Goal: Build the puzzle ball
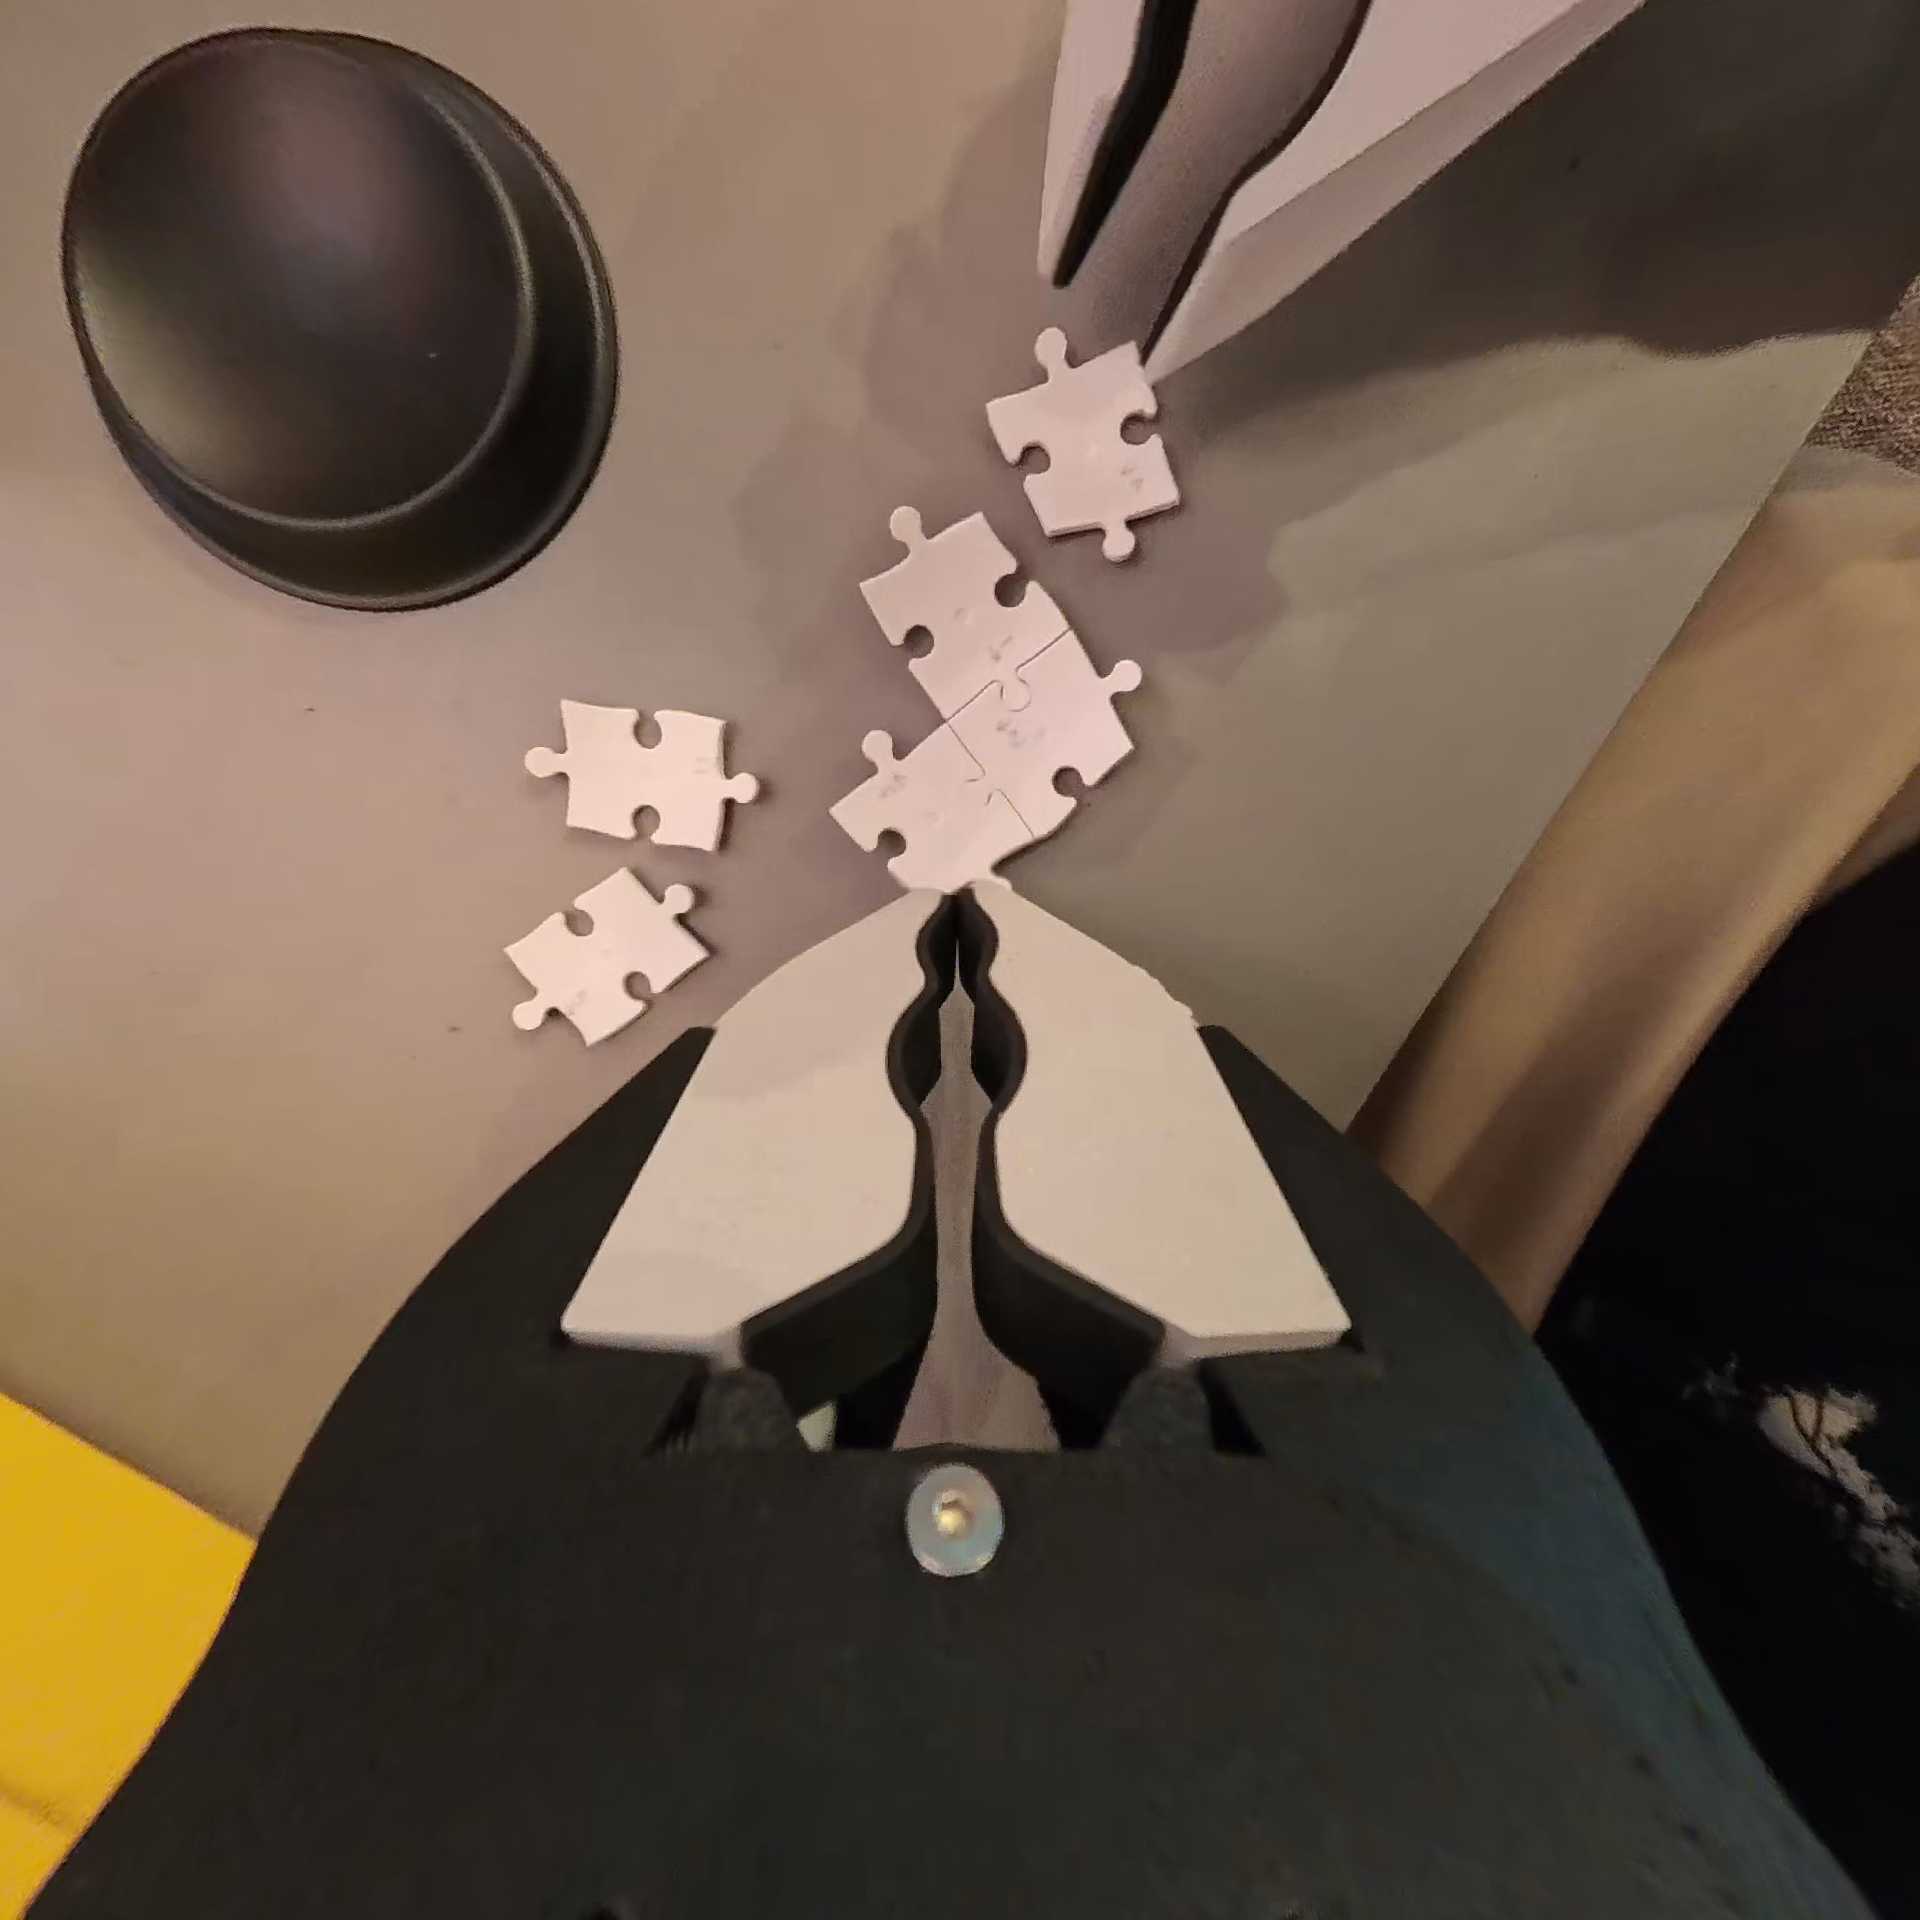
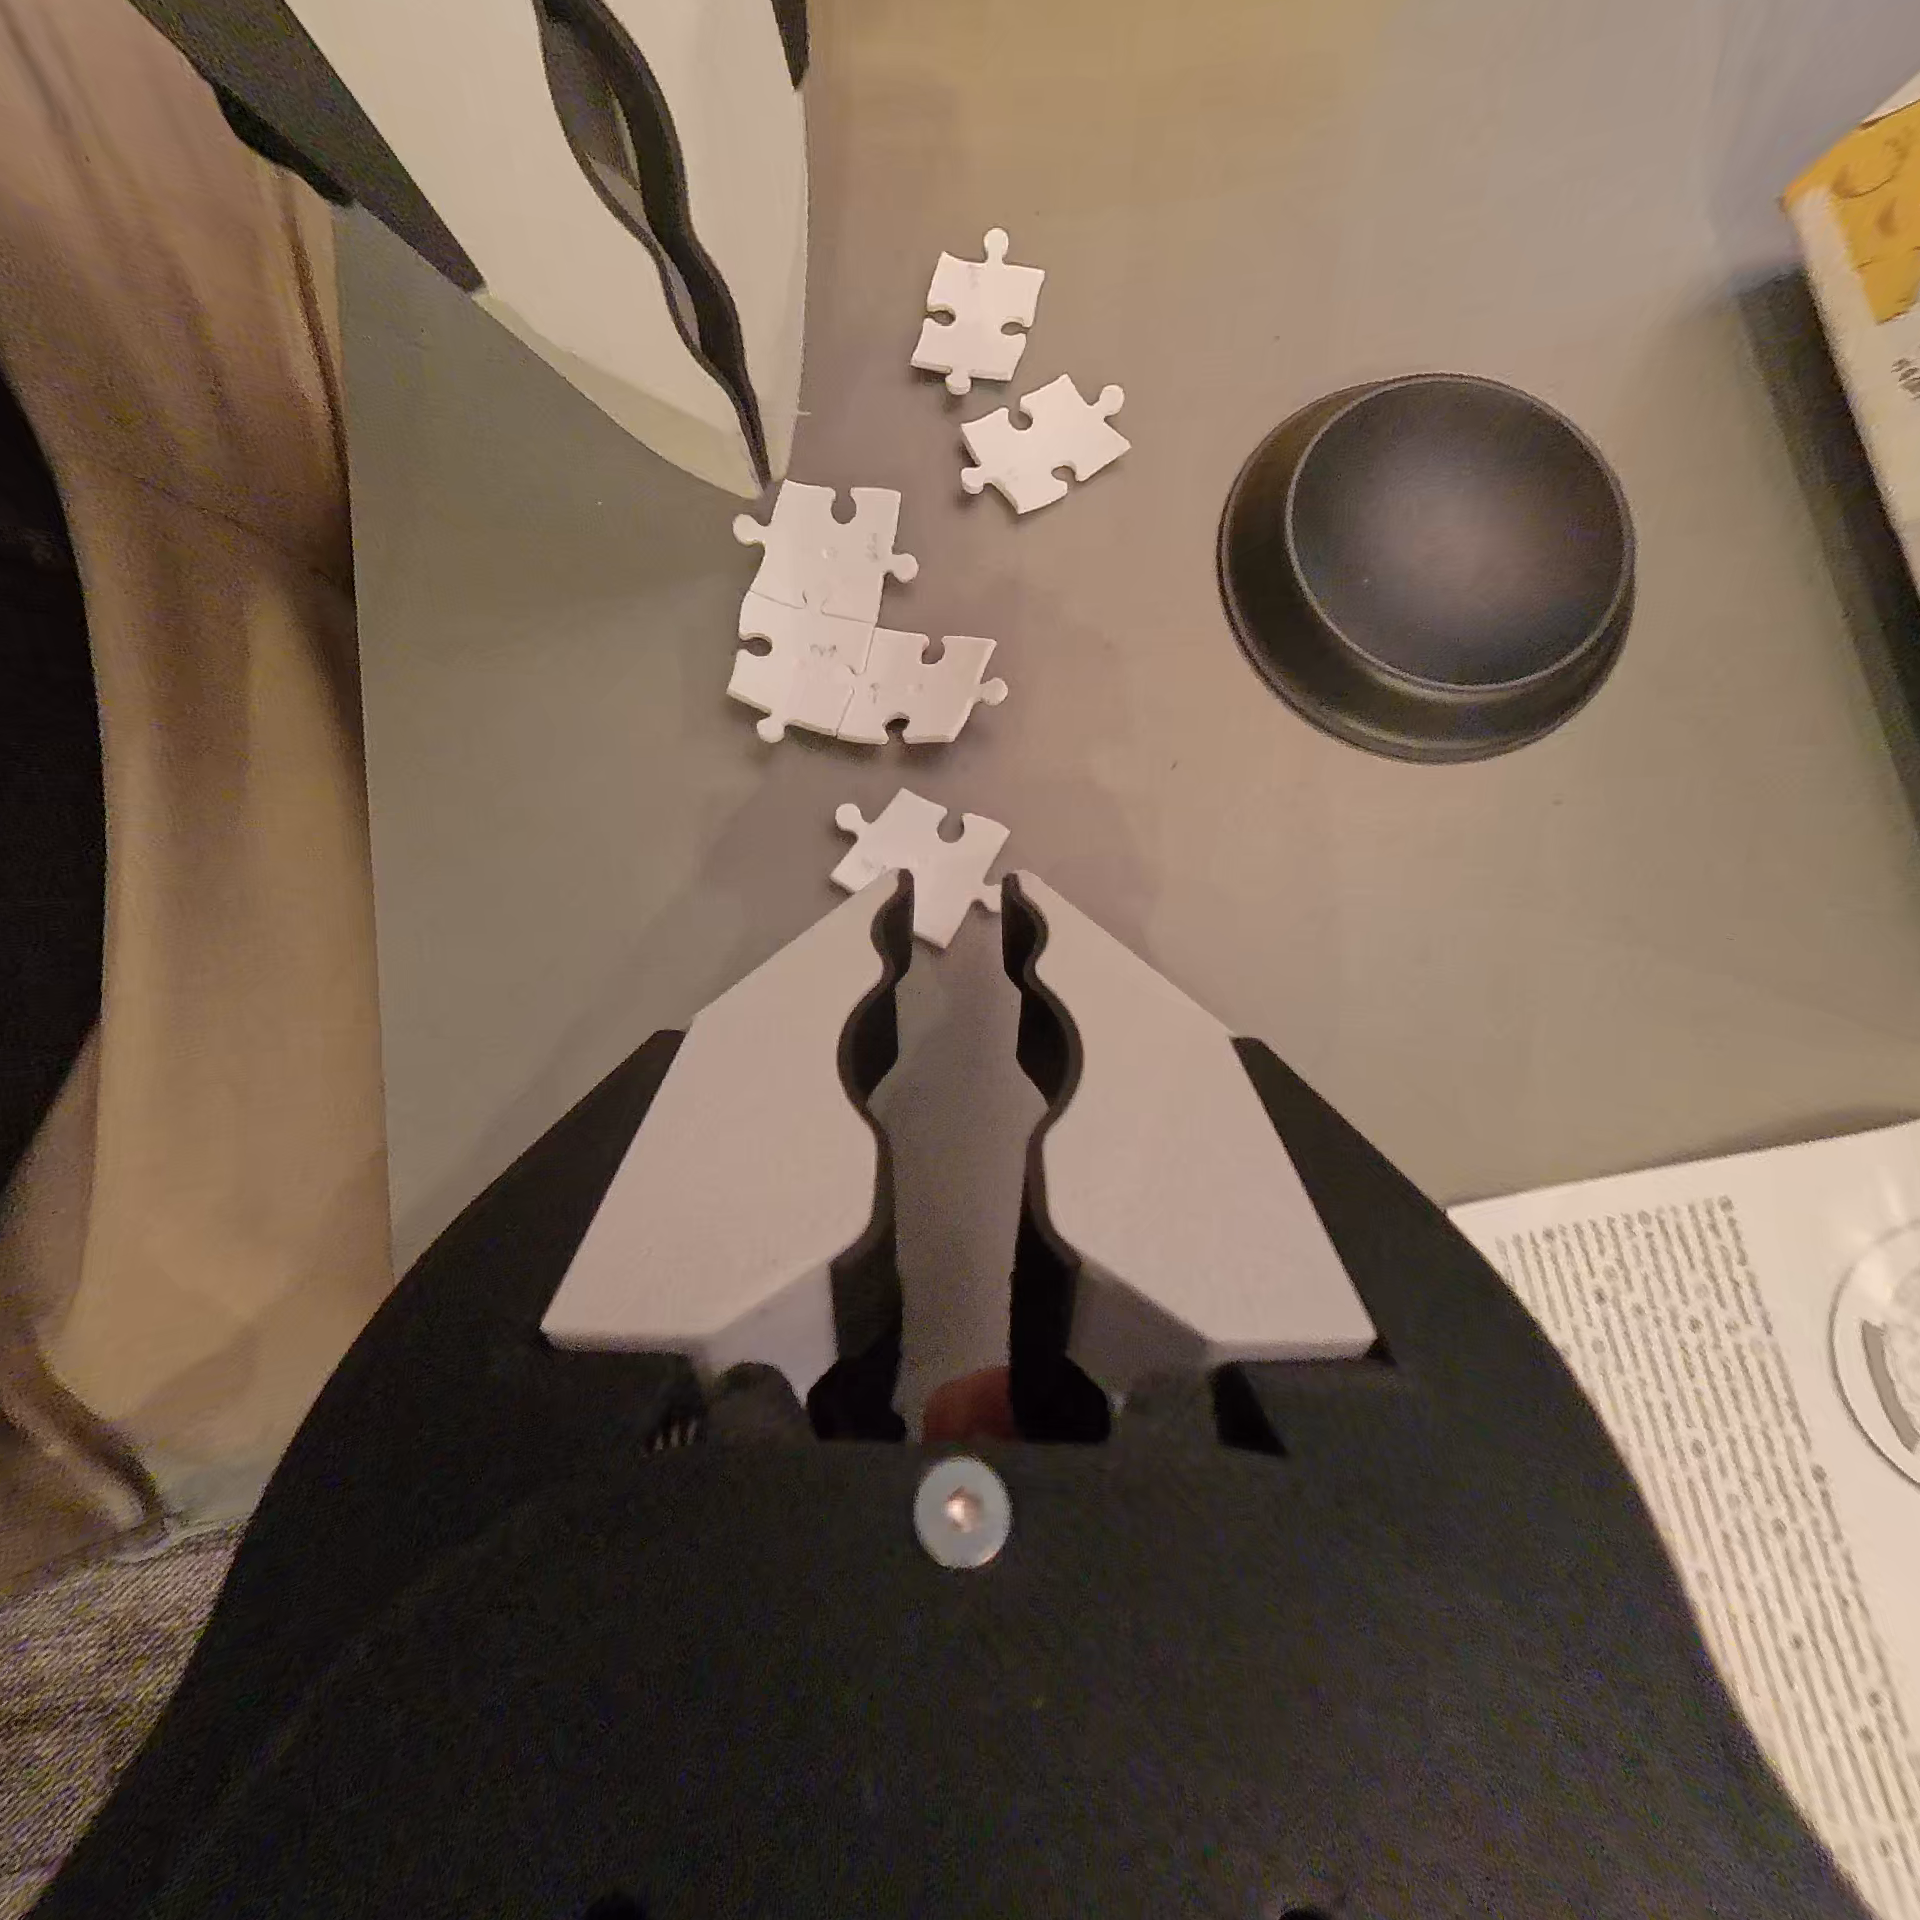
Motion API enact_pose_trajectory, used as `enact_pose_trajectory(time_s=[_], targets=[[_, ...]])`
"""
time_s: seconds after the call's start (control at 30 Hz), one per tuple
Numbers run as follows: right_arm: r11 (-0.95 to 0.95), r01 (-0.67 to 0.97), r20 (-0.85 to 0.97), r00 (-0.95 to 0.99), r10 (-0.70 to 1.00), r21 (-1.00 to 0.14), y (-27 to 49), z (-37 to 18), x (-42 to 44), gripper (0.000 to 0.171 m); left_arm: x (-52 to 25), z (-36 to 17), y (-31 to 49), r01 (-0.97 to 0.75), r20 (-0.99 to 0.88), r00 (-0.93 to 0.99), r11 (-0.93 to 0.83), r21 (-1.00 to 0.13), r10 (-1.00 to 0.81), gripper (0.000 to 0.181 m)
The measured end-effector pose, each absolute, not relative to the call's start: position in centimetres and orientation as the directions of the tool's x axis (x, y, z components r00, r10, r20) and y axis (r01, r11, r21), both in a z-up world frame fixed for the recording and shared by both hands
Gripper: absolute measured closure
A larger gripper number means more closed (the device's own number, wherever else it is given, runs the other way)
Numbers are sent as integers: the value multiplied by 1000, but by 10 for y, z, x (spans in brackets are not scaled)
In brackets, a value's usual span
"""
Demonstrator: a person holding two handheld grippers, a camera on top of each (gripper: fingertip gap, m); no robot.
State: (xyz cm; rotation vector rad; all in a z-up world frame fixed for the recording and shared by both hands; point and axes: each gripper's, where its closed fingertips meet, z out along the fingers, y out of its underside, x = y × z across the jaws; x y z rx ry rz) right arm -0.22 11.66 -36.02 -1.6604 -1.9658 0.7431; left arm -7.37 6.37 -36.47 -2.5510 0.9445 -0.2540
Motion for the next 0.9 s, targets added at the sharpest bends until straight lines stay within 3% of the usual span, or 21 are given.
enact_pose_trajectory(time_s=[0.03, 0.23, 0.53, 0.7, 0.77, 0.9], targets=[[123, 743, -6, -169, 986, -658, 117, -362, -4, 154, -74, -368, 64, -578, 28, 759, -693, -431, -650, 181], [114, 774, -56, -189, 980, -622, 116, -368, -10, 147, -77, -372, 74, -579, 0, 767, -693, -430, -642, 181], [94, 787, -111, -202, 973, -610, 106, -373, -2, 171, -80, -357, 78, -566, -38, 777, -672, -478, -628, 181], [66, 780, -105, -167, 980, -622, 112, -368, 2, 171, -51, -344, 76, -577, -17, 741, -623, -529, -671, 179], [84, 769, -90, -181, 979, -634, 112, -362, 2, 159, -40, -346, 73, -594, -5, 717, -608, -526, -697, 178], [202, 764, -4, -259, 966, -612, 106, -368, -4, 154, -35, -354, 70, -611, 1, 704, -607, -508, -710, 176]])
